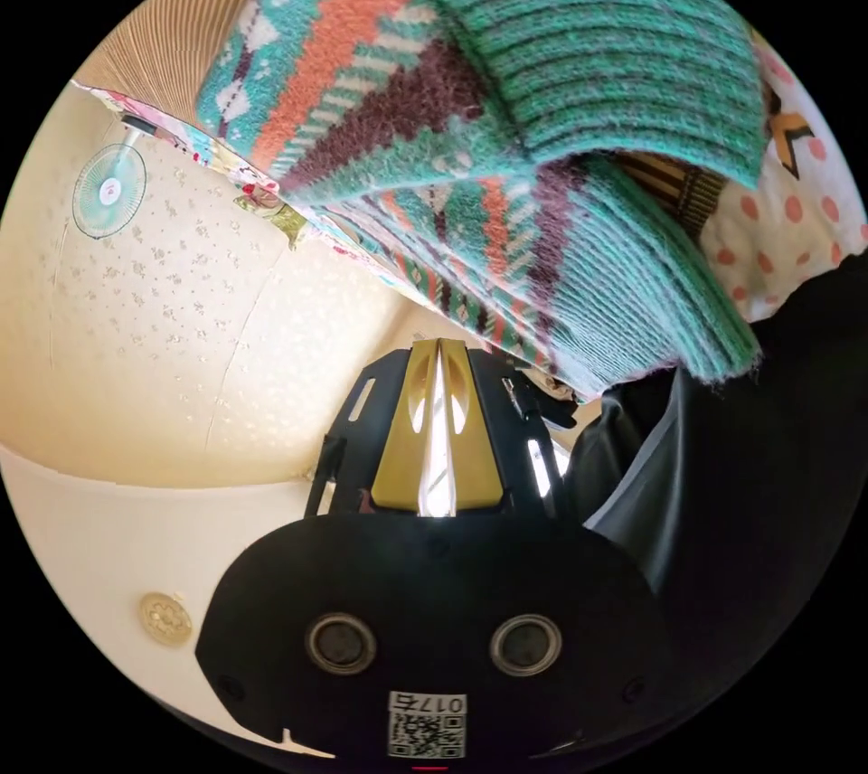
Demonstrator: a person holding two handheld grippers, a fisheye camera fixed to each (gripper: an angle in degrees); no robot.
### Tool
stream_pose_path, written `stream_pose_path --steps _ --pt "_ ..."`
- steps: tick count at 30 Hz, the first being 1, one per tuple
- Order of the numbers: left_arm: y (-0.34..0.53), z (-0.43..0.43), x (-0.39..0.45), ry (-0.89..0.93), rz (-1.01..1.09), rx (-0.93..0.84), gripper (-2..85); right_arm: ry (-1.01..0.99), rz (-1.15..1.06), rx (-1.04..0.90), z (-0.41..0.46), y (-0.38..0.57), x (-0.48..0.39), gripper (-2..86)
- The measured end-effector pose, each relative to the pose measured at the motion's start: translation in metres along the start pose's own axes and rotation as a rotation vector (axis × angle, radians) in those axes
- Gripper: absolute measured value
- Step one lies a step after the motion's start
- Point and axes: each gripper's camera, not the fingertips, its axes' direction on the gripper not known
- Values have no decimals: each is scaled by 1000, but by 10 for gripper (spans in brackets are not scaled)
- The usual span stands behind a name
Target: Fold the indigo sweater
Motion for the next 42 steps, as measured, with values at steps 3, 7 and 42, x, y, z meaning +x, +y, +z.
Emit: stream_pose_path --steps 3,7,42 --pt "33 65 90 -70 322 -290 39 -37 13 41 11 2 -2 7" --pt "147 157 161 -104 634 -562 40 2 -30 58 22 3 -7 6" --pt "703 333 -156 -569 952 -1724 216 851 -610 -531 105 118 -150 34"
